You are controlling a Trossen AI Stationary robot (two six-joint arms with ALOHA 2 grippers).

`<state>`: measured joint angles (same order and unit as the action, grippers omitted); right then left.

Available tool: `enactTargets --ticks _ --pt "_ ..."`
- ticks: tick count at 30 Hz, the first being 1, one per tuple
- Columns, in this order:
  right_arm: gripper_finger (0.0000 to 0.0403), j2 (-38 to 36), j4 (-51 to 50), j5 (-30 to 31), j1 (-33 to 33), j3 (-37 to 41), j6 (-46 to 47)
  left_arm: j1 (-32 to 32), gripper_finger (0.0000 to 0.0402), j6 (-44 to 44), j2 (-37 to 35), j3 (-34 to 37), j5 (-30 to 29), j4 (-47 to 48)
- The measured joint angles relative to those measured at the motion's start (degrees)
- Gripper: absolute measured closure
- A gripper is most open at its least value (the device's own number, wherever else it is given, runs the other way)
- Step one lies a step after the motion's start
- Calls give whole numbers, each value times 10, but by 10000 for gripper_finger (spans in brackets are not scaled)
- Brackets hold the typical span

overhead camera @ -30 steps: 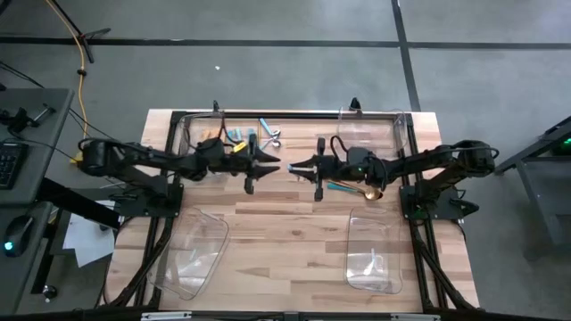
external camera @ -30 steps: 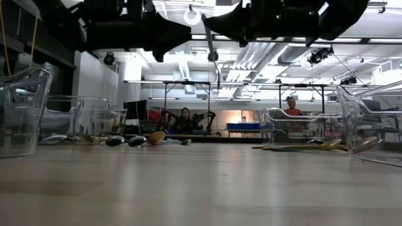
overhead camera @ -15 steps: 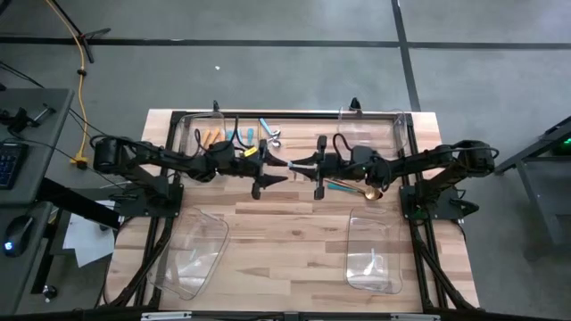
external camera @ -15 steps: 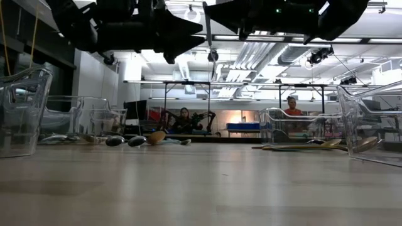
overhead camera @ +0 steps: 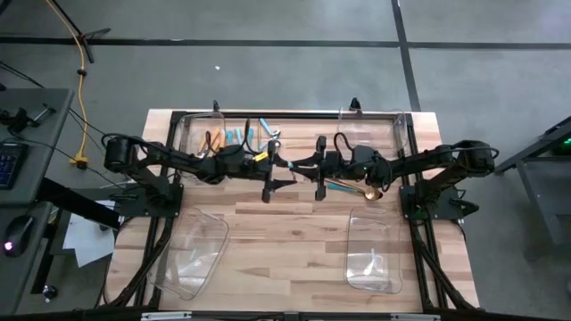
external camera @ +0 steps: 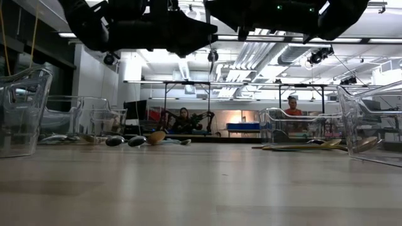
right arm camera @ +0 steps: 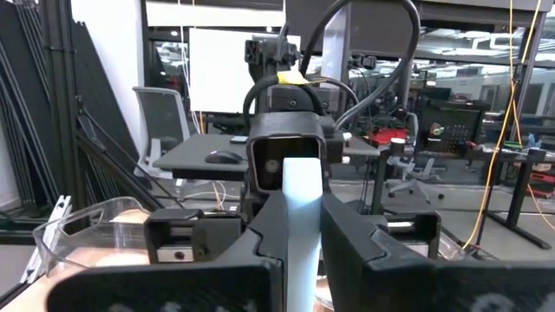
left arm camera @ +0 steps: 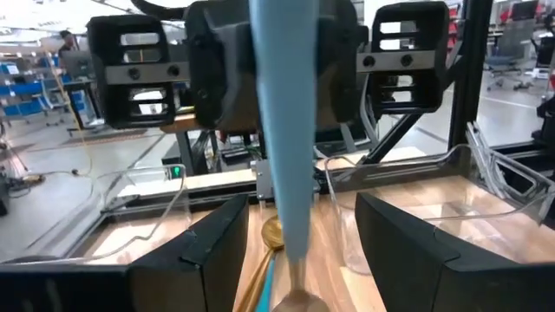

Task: Sort silverware by color (type)
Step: Put the light blue spoon into the bottom left transparent bin

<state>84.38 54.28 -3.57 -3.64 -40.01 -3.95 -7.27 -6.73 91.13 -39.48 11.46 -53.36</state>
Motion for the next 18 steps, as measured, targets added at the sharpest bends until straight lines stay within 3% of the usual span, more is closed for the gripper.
enactTargets --ticks 4,7,15,18 --pt "374 0 -3 0 0 0 -2 -1 207 3 0 -3 -1 -1" --pt "374 0 -5 0 0 0 -6 -4 236 5 0 -3 -3 -1" --pt "374 0 -10 1 0 0 -10 -10 381 20 0 -3 -5 1" --pt "373 0 -13 3 -1 0 -7 -12 377 22 0 -3 -11 4"
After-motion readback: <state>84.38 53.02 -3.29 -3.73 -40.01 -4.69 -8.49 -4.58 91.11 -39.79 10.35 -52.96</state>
